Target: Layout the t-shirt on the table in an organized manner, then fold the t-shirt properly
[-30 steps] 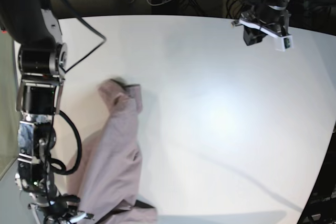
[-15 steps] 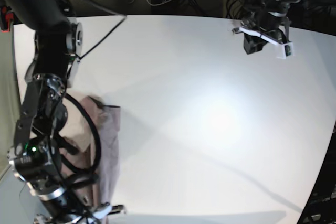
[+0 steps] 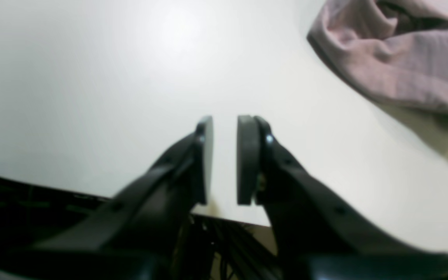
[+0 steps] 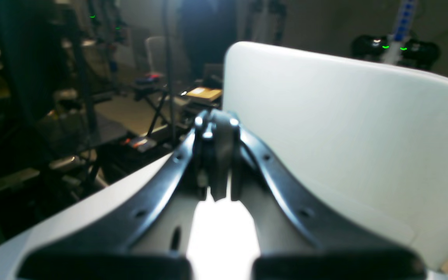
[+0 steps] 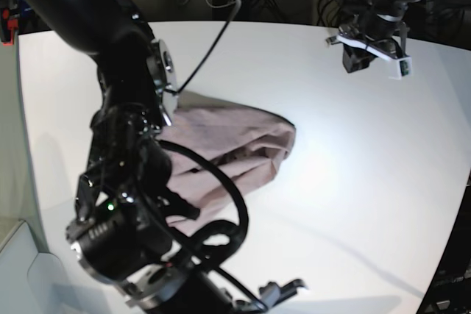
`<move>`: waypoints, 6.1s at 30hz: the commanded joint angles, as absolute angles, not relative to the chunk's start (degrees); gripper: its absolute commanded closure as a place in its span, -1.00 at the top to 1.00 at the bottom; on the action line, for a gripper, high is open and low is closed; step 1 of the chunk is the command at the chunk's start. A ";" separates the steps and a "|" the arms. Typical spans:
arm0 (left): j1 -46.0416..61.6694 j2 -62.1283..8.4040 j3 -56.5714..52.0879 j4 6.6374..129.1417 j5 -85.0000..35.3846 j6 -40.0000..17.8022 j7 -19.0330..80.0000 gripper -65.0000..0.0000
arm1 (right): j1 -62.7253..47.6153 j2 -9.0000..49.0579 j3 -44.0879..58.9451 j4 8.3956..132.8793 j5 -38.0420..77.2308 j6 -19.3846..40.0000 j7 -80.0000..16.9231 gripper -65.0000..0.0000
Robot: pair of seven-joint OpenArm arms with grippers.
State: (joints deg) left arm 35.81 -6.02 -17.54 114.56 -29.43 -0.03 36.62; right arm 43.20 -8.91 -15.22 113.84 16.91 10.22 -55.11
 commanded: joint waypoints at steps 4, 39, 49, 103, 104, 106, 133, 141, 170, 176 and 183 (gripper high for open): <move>36.88 -6.37 -17.89 115.74 -29.85 -0.22 35.91 -0.67 | 38.99 -8.48 -14.64 113.89 15.25 10.07 -53.76 -1.00; 28.00 -9.36 -12.88 115.47 -33.10 -0.31 36.00 -0.67 | -0.22 -0.04 9.01 96.57 16.92 10.24 -51.56 -0.31; 29.76 -9.36 -15.43 115.65 -33.10 -0.31 36.00 -0.67 | 1.45 -0.22 3.03 110.64 16.92 10.24 -52.18 -1.00; 41.63 -9.80 -28.70 115.47 -33.10 -0.31 36.00 -0.67 | 39.96 -9.00 -41.19 81.10 16.57 16.75 -40.22 -0.04; 41.45 -9.80 -28.26 115.47 -33.10 -0.31 36.00 -0.67 | 37.76 -9.00 -40.13 82.15 16.31 16.75 -41.63 -0.03; 40.92 -9.80 -27.82 115.47 -33.10 -0.31 36.00 -0.67 | 33.36 -6.99 -38.11 83.30 16.31 16.75 -42.77 -0.03; 40.22 -7.87 -27.56 115.56 -33.10 -0.31 36.00 -0.67 | 19.82 5.32 -28.18 71.08 16.22 16.40 -24.57 0.12; 40.31 -7.87 -27.82 115.56 -33.10 -0.31 36.00 -0.67 | 21.32 4.09 -28.18 66.07 16.22 16.40 -23.78 -0.06; 41.45 -8.57 -28.09 115.65 -33.10 -0.31 36.00 -0.67 | 53.32 3.65 -28.18 87.25 16.13 16.40 -38.73 -1.00; 40.92 -9.36 -27.82 115.65 -33.10 -0.31 36.00 -0.67 | 61.67 0.31 -28.26 85.76 16.13 16.40 -40.57 -1.00; 39.69 -9.36 -27.91 115.56 -33.10 -0.31 36.00 -0.67 | 73.45 -5.41 -28.09 79.08 16.13 16.31 -42.51 -1.00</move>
State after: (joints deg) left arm 39.16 -8.88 -27.64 114.54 -32.84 -0.23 36.82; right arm 71.26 -5.54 -28.67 78.63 16.53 16.71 -44.10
